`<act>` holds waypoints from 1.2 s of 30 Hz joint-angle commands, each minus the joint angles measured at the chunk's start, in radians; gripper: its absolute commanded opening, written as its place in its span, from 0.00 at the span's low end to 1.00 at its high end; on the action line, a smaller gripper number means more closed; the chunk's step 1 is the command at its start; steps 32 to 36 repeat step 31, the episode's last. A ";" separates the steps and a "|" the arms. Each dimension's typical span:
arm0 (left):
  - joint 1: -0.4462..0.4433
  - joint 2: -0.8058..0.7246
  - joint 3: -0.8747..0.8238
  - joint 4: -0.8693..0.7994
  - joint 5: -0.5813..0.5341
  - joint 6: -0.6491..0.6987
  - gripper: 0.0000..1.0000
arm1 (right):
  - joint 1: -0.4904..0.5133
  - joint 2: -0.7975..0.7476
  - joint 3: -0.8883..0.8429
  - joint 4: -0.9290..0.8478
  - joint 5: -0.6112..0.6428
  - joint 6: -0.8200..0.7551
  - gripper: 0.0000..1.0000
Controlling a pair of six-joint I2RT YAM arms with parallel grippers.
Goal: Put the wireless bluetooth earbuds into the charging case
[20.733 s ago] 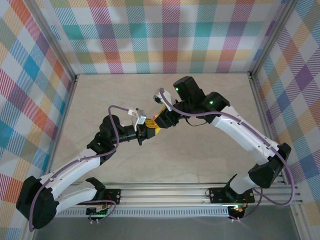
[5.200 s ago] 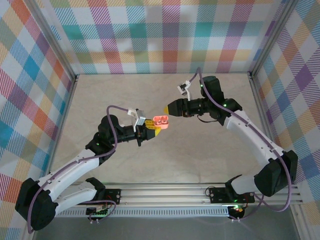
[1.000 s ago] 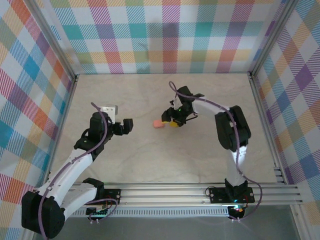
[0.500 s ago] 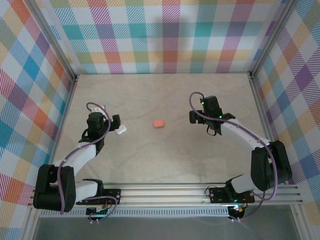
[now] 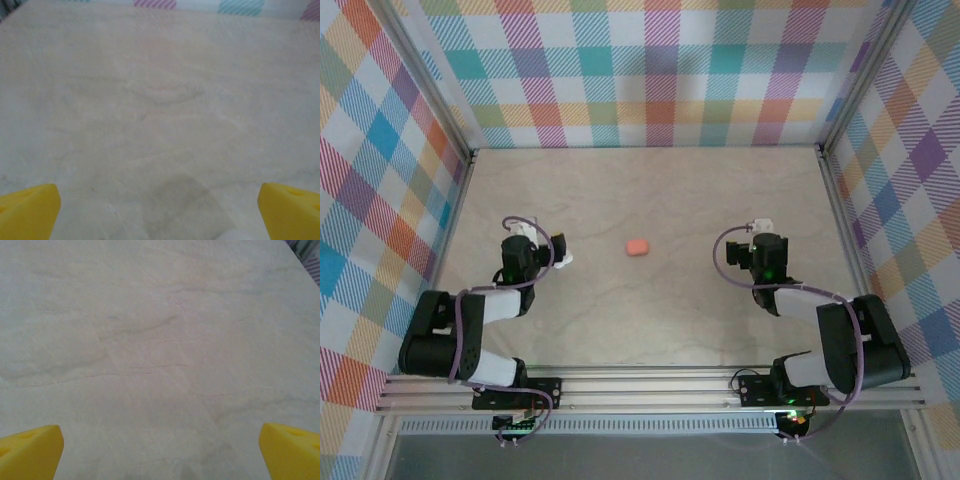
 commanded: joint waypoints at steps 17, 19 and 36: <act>0.015 0.103 0.074 0.025 0.061 0.036 1.00 | -0.209 0.167 0.033 0.266 -0.277 0.079 1.00; 0.015 0.103 0.073 0.023 0.062 0.036 1.00 | -0.209 0.166 0.033 0.267 -0.277 0.079 1.00; 0.015 0.103 0.073 0.022 0.062 0.036 1.00 | -0.209 0.166 0.037 0.258 -0.288 0.076 1.00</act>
